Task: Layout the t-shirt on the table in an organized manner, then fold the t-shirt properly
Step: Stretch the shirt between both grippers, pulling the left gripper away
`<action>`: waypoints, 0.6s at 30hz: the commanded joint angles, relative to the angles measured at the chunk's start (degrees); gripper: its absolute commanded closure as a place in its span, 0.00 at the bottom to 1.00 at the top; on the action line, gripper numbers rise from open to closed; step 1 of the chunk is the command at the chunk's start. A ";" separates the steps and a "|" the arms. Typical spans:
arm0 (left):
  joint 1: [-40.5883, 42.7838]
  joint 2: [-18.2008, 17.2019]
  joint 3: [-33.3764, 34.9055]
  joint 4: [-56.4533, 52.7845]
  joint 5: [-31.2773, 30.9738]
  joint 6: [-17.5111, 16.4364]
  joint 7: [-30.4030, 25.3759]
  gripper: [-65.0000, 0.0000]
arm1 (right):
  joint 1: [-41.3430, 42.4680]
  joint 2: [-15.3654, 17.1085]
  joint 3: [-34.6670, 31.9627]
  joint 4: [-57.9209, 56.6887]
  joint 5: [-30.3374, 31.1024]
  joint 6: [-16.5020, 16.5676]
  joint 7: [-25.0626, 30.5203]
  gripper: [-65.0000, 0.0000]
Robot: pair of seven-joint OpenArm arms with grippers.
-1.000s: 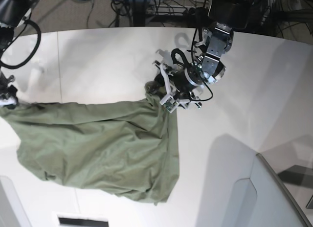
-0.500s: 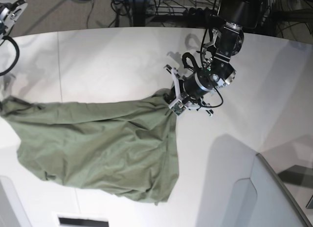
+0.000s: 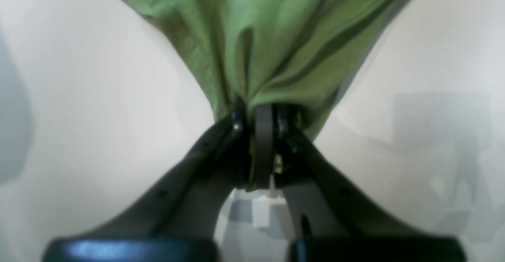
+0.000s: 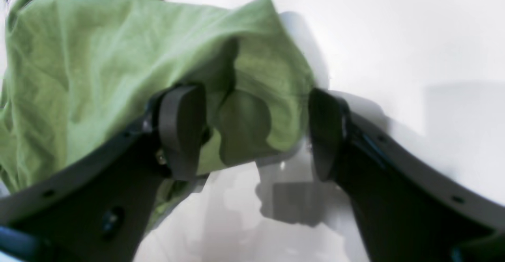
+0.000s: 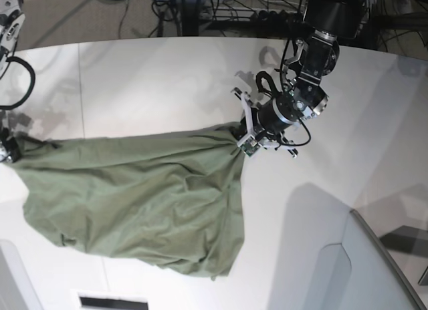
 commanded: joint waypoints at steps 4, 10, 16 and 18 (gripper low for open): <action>-0.78 -0.15 -0.15 1.18 -0.52 0.31 -1.11 1.00 | 1.14 1.64 -0.03 0.42 0.45 0.47 1.26 0.79; -1.39 -0.24 -0.24 1.18 -0.52 0.31 -1.11 1.00 | 0.96 1.73 0.23 0.86 0.45 0.21 -0.06 1.00; -0.78 -1.20 -4.63 7.86 -0.43 0.31 -0.85 1.00 | 0.88 4.10 0.41 2.88 0.89 0.21 -12.19 1.00; -0.78 -1.73 -5.34 10.06 -0.35 0.31 2.05 1.00 | -0.35 3.75 0.49 7.37 0.89 0.21 -15.00 1.00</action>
